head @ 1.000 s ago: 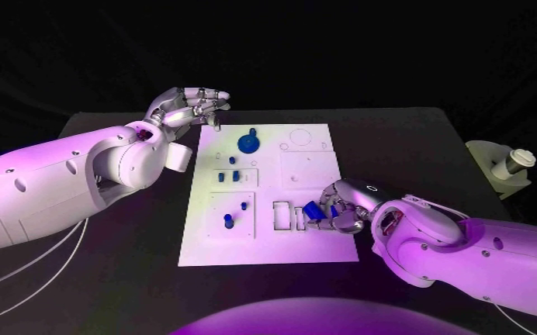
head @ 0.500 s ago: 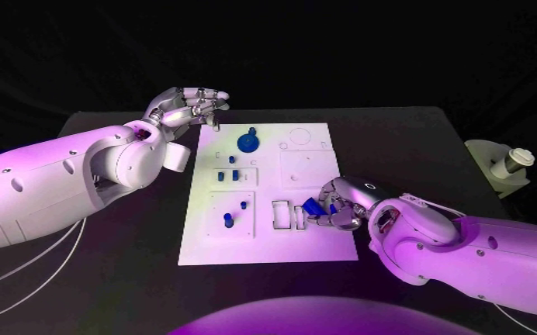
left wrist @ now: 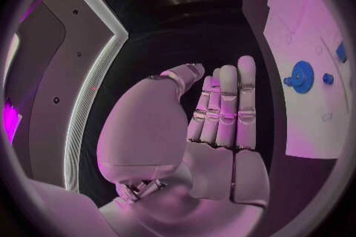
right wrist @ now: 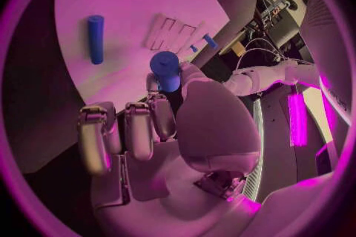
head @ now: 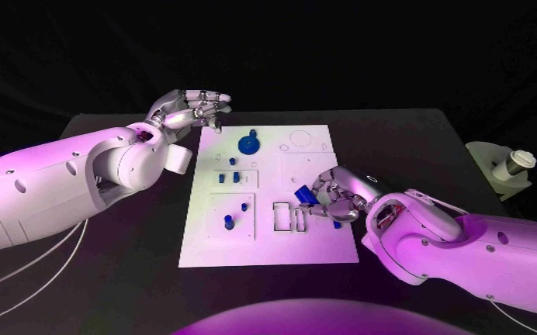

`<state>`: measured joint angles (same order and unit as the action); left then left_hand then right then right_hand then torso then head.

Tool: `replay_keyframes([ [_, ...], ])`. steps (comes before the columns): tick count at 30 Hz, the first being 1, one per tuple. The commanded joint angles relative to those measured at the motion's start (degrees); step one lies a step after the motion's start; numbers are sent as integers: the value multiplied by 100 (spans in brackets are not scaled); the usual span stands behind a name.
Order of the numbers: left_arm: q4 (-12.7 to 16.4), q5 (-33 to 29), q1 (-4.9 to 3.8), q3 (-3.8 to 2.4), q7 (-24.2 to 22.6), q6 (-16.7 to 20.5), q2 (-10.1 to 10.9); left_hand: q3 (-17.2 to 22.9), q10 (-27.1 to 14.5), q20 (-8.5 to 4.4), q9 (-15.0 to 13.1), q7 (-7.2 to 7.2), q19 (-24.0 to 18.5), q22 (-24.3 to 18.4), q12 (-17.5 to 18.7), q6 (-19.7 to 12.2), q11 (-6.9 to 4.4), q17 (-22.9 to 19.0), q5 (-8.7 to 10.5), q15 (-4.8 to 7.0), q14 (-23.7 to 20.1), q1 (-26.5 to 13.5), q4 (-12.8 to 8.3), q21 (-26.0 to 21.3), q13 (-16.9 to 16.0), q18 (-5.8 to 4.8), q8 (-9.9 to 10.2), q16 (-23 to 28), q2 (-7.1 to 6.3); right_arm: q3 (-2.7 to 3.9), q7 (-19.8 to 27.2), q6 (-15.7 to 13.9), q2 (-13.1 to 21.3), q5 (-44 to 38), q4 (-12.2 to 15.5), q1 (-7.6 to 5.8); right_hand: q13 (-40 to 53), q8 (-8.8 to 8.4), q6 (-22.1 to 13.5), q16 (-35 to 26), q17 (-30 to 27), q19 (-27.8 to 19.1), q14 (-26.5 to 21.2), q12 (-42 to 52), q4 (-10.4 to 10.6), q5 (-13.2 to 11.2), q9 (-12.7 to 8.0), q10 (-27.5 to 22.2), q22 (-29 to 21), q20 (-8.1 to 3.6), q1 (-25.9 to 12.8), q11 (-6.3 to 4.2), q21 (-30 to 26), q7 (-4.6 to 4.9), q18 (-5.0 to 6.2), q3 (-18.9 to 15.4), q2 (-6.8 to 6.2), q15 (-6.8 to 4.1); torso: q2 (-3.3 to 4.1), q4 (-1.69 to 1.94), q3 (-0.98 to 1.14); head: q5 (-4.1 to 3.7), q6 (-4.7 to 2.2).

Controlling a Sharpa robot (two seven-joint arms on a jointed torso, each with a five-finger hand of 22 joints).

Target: Assemble the parts on the task board

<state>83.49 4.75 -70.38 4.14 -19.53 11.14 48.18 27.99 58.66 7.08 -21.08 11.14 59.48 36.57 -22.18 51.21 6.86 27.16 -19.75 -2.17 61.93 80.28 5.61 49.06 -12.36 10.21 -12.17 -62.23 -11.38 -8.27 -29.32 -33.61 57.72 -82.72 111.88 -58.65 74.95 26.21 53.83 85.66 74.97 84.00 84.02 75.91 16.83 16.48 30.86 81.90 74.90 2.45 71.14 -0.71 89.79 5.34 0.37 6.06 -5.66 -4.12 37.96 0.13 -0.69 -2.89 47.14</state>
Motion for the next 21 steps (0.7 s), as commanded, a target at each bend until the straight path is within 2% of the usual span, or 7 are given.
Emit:
replay_keyframes([
  [1, 9, -7, -3, -2, -16, -100, -16, 6, -29, 41, 5, -2, 7, -6, -24, -49, -9, -6, -12, -14, -24, -53, 28, -26, -6, 34, -23, -33, 1, 1, 120, 25, -77, 330, -2, -16, 263, 124, 228, 26, 211, 600, 374, 20, -2, 20, 45, 25, 1510, -54, 165, -2, 21, -182, -37, 41, 243, -26, 14, 5, -5, 21, 12],
  [5, 14, -7, -3, -2, -17, -100, -21, 6, -29, 41, 5, -2, 7, -6, -24, -49, -9, -6, -12, -14, -24, -53, 28, -26, -6, 34, -23, -33, 1, 2, 173, 431, -230, 521, -84, -30, 243, 126, 241, 22, 203, 600, 371, -18, -10, -100, 45, 16, 1510, -59, 28, -3, 21, -185, -37, 34, 206, -27, 17, 10, -4, 34, 22],
  [9, 20, -7, -3, -1, -15, -104, -26, 6, -29, 41, 5, -2, 7, -6, -24, -49, -9, -6, -12, -14, -24, -53, 28, -26, -6, 34, -23, -33, 1, 1, 171, 703, -378, 604, -191, -34, 227, 137, 267, 18, 194, 600, 369, -48, 2, -143, 48, 9, 1510, -62, -101, -4, 21, -185, -37, 23, 203, -29, 15, 15, -5, 43, 43],
  [15, 22, -7, -4, -1, -14, -105, -29, 6, -29, 41, 5, -2, 7, -6, -24, -49, -9, -6, -12, -14, -24, -53, 28, -26, -6, 34, -23, -33, 1, 0, 125, 906, -519, 627, -284, -28, 268, 165, 306, 20, 203, 600, 370, -23, 4, -91, 60, 40, 1510, -63, -396, -7, 21, -193, -37, -41, 186, -31, 20, 15, -4, 60, 55],
  [16, 22, -7, -4, -1, -13, -106, -30, 6, -29, 41, 5, -2, 7, -6, -24, -49, -9, -6, -12, -14, -24, -53, 28, -26, -6, 34, -23, -33, 1, 0, 116, 923, -535, 625, -296, -26, 279, 171, 312, 22, 210, 600, 371, -14, 2, -49, 63, 48, 1510, -65, -434, -10, 21, -197, -37, -49, 190, -33, 19, 12, -4, 62, 59],
  [17, 22, -7, -4, -1, -13, -107, -31, 6, -29, 41, 5, -2, 7, -6, -24, -49, -9, -6, -12, -14, -24, -53, 28, -26, -6, 34, -23, -33, 1, -1, 105, 940, -553, 621, -309, -24, 281, 180, 316, 24, 217, 600, 372, -19, -18, 191, 69, 50, 1510, -69, -541, -12, 21, -205, -37, -97, 167, -39, 17, 9, -3, 66, 63],
  [21, 23, -7, -4, -1, -12, -111, -33, 8, -40, 41, 5, 0, 8, -9, -38, -54, -8, -10, -14, -14, -28, -48, 28, -32, -8, 35, -28, -38, 4, -2, 62, 965, -599, 590, -351, -20, 301, 195, 328, 26, 223, 600, 373, -4, 2, 208, 77, 63, 1510, -73, -613, -20, 21, -208, -37, -139, 154, -42, 17, 8, -3, 71, 63],
])
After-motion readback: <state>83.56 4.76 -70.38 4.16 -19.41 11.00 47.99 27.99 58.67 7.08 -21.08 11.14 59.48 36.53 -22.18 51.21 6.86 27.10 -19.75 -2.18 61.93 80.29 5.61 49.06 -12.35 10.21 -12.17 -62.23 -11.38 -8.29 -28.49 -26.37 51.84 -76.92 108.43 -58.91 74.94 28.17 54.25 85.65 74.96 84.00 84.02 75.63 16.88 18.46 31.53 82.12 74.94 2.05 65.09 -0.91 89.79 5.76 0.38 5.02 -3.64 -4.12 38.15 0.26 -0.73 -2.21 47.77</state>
